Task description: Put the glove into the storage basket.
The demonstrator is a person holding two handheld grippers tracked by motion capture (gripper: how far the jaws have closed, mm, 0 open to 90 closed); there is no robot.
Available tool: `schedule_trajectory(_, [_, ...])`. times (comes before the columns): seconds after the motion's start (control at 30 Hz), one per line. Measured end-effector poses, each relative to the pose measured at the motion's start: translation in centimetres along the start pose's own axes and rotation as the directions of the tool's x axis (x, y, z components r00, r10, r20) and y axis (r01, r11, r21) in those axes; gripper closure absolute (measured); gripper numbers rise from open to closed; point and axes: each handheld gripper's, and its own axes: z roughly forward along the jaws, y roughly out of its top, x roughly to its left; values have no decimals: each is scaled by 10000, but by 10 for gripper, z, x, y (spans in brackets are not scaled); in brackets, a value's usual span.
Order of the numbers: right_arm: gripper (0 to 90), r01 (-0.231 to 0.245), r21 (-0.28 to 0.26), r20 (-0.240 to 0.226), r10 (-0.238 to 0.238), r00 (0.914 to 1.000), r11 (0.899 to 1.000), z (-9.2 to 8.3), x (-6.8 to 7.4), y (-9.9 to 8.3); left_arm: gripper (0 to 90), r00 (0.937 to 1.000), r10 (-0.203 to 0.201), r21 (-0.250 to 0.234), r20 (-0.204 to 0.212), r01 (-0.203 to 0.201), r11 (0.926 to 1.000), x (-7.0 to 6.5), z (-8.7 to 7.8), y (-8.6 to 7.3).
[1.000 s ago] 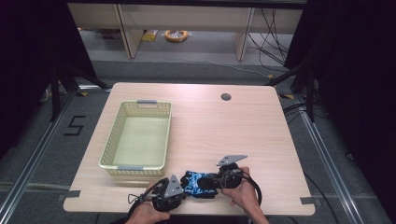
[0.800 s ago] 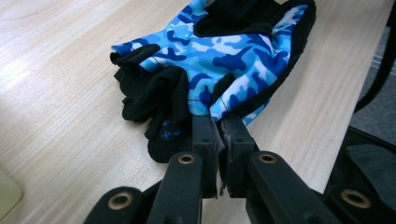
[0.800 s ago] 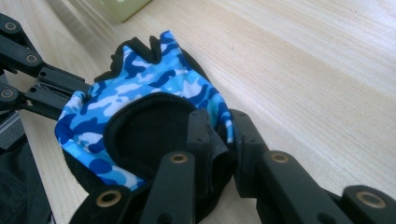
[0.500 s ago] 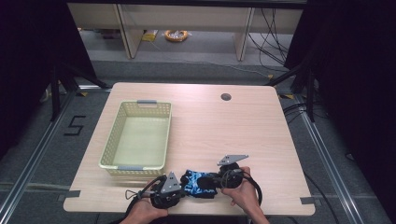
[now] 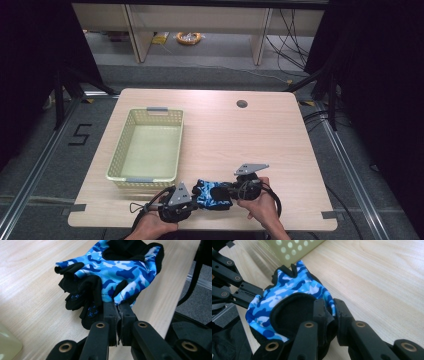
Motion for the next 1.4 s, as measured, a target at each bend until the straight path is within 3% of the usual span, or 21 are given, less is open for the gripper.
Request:
schedule_trajectory(0.07, [817,104,63,70,-105,9999,9999,-2,3,2,862,9996,271,32,-81,-271,9996,0,-3,0])
schedule_trajectory(0.1, [817,188,-36,58,-188,9998,9998,-2,5,3,862,10000,-2,-19,7,2,10000,-3,-4,-1])
schedule_trajectory(0.13, [817,212,-48,-48,-212,9998,9998,-2,6,3,862,9996,271,-40,-32,-271,9996,-1,-5,0])
schedule_trajectory(0.2, [817,246,-9,-103,-247,9996,9997,-4,8,5,862,10000,12,-155,6,-12,9999,-1,-8,0])
schedule_trajectory(0.23, [818,234,40,30,-234,9997,9997,-5,9,6,861,9998,186,-226,23,-185,9996,0,-10,1])
schedule_trajectory(0.37, [818,350,-43,17,-350,9994,9994,-8,11,13,860,10000,-24,-458,57,27,9989,2,-15,4])
schedule_trajectory(0.4, [818,377,-78,52,-377,9993,9993,-9,12,14,860,9999,110,-427,45,-108,9990,4,-18,6])
schedule_trajectory(0.43, [818,426,-137,82,-425,9991,9990,-9,12,16,860,10000,4,-639,36,-2,9980,5,-19,8])
schedule_trajectory(0.47, [819,431,-315,95,-428,9990,9986,-9,13,18,860,10000,13,-510,-13,-14,9987,7,-22,10])
schedule_trajectory(0.5, [818,346,-184,-36,-347,9994,9992,-10,14,21,860,10000,-87,-766,-23,85,9970,7,-22,11])
schedule_trajectory(0.53, [818,515,-340,30,-514,9987,9981,-9,14,22,860,10000,-18,-678,-5,17,9977,11,-25,14])
schedule_trajectory(0.6, [819,503,-219,-85,-505,9987,9985,-8,15,28,860,9996,-259,-824,-84,252,9963,13,-27,17])
schedule_trajectory(0.63, [819,508,-170,60,-507,9987,9986,-9,16,31,860,9999,40,-719,-104,-48,9974,15,-29,18])
schedule_trajectory(0.67, [819,555,-198,1,-555,9985,9983,-9,16,33,860,9998,-120,-854,-172,105,9963,16,-31,21])
schedule_trajectory(0.83, [819,614,-307,74,-612,9981,9976,-12,18,47,860,9994,-82,-734,-339,57,9973,21,-42,32])
schedule_trajectory(0.87, [820,637,-314,49,-635,9980,9975,-14,19,50,860,9991,103,-648,-422,-130,9978,23,-44,35])
schedule_trajectory(1.07, [820,809,-727,94,-804,9967,9941,-23,21,72,860,9987,136,-853,-498,-179,9962,31,-59,51])
schedule_trajectory(1.17, [821,1063,-988,72,-1061,9943,9894,-26,21,86,860,9985,18,-981,-553,-72,9951,37,-68,58])
schedule_trajectory(1.27, [821,779,-951,-14,-784,9969,9924,-29,25,100,860,9973,-206,-1161,-705,123,9932,45,-77,63])
schedule_trajectory(1.3, [820,1053,-1060,28,-1056,9944,9888,-28,25,104,860,9974,-162,-1003,-706,90,9949,48,-81,65])
schedule_trajectory(1.4, [821,1143,-981,25,-1146,9934,9886,-24,29,118,860,9975,-117,-999,-701,47,9950,56,-90,65])
